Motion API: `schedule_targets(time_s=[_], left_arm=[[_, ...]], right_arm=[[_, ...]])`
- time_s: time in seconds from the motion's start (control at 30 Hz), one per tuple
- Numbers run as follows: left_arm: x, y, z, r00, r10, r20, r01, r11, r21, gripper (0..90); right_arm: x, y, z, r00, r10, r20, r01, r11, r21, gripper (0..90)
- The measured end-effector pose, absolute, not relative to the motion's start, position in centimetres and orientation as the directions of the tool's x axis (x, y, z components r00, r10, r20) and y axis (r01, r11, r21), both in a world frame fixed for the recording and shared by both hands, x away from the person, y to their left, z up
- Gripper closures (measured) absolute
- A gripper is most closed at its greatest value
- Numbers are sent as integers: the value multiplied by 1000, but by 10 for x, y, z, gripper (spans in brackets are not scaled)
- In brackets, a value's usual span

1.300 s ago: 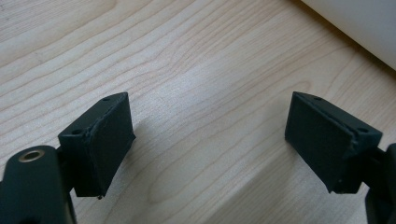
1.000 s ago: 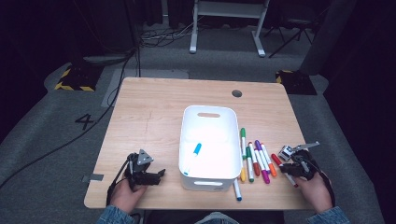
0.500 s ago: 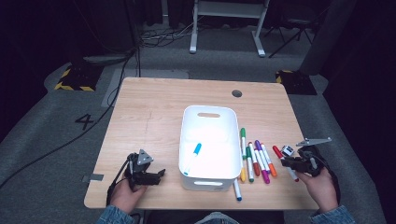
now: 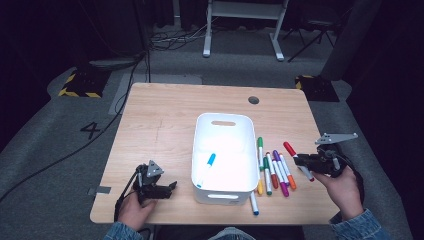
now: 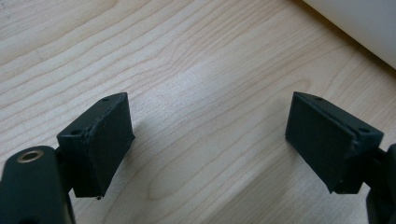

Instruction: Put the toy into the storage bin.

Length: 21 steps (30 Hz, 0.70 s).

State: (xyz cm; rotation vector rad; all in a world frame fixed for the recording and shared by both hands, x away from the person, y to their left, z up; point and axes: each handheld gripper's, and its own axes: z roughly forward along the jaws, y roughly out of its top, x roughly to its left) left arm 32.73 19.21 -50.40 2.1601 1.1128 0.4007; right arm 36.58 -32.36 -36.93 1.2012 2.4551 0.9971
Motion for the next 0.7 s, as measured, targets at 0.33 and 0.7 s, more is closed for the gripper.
schedule_targets(time_s=[0.33,0.7], left_arm=[[326,192,-504,584,811,-31,606,-410,681,149],[329,190,-505,591,807,-13,616,-441,653,0]], right_arm=[[368,-295,-348,-689,716,108,570,443,692,772],[365,-270,-331,-743,664,91,517,481,708,772]])
